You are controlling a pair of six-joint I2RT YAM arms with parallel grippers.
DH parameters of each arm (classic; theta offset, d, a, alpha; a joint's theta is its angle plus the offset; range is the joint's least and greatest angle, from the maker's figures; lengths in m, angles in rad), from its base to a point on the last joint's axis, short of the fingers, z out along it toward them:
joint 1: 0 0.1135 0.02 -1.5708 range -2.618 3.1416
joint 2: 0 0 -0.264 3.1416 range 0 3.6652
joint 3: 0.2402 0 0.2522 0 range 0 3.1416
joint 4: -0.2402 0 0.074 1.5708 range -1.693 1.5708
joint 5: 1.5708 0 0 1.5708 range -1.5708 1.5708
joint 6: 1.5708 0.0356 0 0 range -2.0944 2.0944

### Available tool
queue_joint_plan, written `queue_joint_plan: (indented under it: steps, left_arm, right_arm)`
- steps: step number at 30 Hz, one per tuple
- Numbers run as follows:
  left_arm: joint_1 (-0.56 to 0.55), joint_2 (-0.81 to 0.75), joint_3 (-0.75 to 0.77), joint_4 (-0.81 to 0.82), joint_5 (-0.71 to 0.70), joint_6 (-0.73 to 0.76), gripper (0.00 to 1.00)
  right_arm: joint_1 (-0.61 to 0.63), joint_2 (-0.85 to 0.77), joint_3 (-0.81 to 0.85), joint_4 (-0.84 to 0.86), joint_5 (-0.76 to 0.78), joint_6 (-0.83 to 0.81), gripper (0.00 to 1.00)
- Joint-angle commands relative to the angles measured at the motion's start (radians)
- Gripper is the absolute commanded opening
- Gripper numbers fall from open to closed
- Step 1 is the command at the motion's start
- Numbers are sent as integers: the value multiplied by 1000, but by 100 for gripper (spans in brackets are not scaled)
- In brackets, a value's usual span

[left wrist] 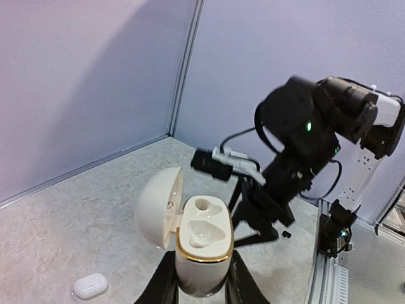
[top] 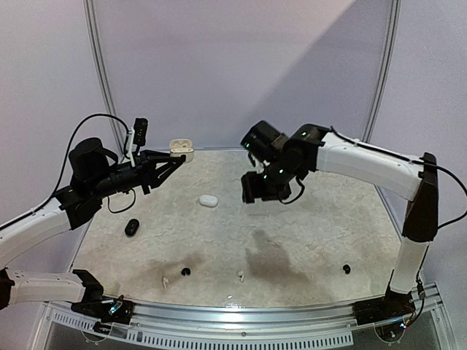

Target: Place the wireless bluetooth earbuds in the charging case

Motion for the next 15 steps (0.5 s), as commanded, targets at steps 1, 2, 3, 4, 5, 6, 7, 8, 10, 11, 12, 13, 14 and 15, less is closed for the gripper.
queue_joint_plan:
  steps: [1,2,3,4,5,6,7,8,10,11,12,13,14,15]
  left_arm:
    - [16,-48,-59,18,-22,11,0]
    - [17,-57,-68,21,-20,12,0]
    - [17,-64,-76,27,-18,8,0]
    - [17,-70,-84,31,-18,6,0]
    - [17,-77,-91,37,-15,4,0]
    - [17,-82,-97,41,-14,1,0]
    - [17,-84,-102,45,-13,-1,0]
    - [17,-88,-106,49,-12,-3,0]
    - [17,-92,-112,56,-10,-6,0]
    - [17,-96,-115,59,-8,-7,0]
    - [17,-98,-115,60,-7,-8,0]
    - [17,-100,-117,59,-6,-8,0]
    - [17,-102,-117,60,-5,-8,0]
    - [17,-102,-119,60,-5,-8,0]
  right_arm:
    - [86,117,-3,-166,-34,124,65]
    - [104,147,6,-171,-49,129,65]
    - [122,168,18,-177,-59,135,66]
    - [140,205,36,-184,-70,138,66]
    - [153,226,45,-192,-82,137,66]
    - [166,253,61,-197,-95,137,67]
    - [180,284,67,-198,-109,135,67]
    - [188,299,71,-194,-117,136,67]
    - [204,330,71,-188,-159,138,65]
    - [207,349,71,-193,-170,139,63]
    - [211,359,71,-196,-179,141,61]
    - [211,371,71,-197,-187,142,59]
    - [214,380,71,-192,-195,144,58]
    - [218,384,71,-186,-203,141,57]
